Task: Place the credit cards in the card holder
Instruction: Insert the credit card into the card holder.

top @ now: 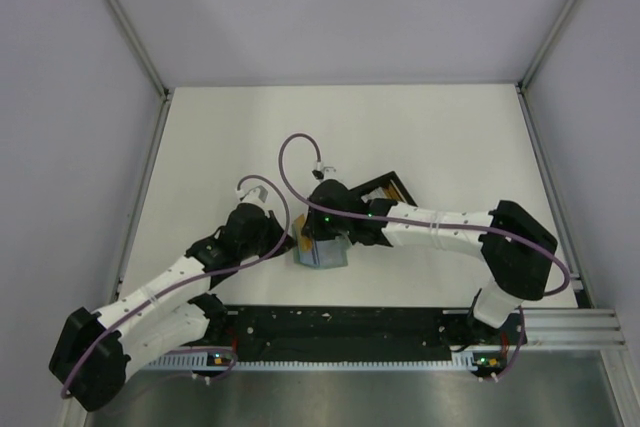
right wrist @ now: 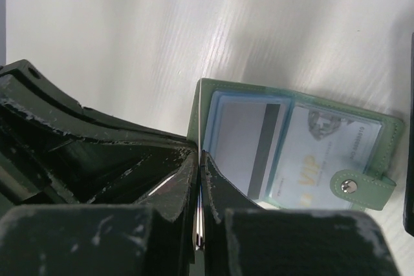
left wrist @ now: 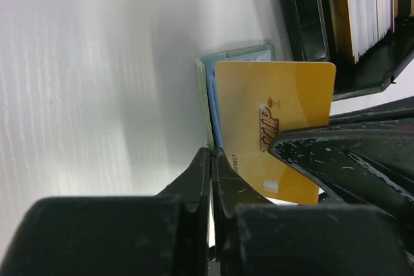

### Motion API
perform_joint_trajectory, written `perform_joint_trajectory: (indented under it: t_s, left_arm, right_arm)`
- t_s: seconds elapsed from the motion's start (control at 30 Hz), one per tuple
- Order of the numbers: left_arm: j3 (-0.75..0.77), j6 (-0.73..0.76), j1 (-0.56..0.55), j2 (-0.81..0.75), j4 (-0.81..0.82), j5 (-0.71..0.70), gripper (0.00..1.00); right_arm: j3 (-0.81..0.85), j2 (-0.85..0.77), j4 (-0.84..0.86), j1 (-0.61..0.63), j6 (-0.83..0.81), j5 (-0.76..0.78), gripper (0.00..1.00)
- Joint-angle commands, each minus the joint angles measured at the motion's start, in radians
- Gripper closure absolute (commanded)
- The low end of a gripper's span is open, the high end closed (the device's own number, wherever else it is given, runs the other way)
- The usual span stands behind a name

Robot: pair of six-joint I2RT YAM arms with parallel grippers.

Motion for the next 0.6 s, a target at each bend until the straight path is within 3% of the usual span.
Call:
perform_joint_trajectory:
  t_s: [0.0, 0.57]
  left_arm:
    - [-0.006, -0.014, 0.004, -0.028, 0.026, 0.015, 1.0]
    - [-0.013, -0.004, 0.002, -0.028, 0.022, -0.008, 1.0]
  right_arm:
    - [0.026, 0.019, 0.048, 0.023, 0.031, 0.088, 1.0]
    - [0.049, -0.004, -0.016, 0.059, -0.044, 0.162, 1.0]
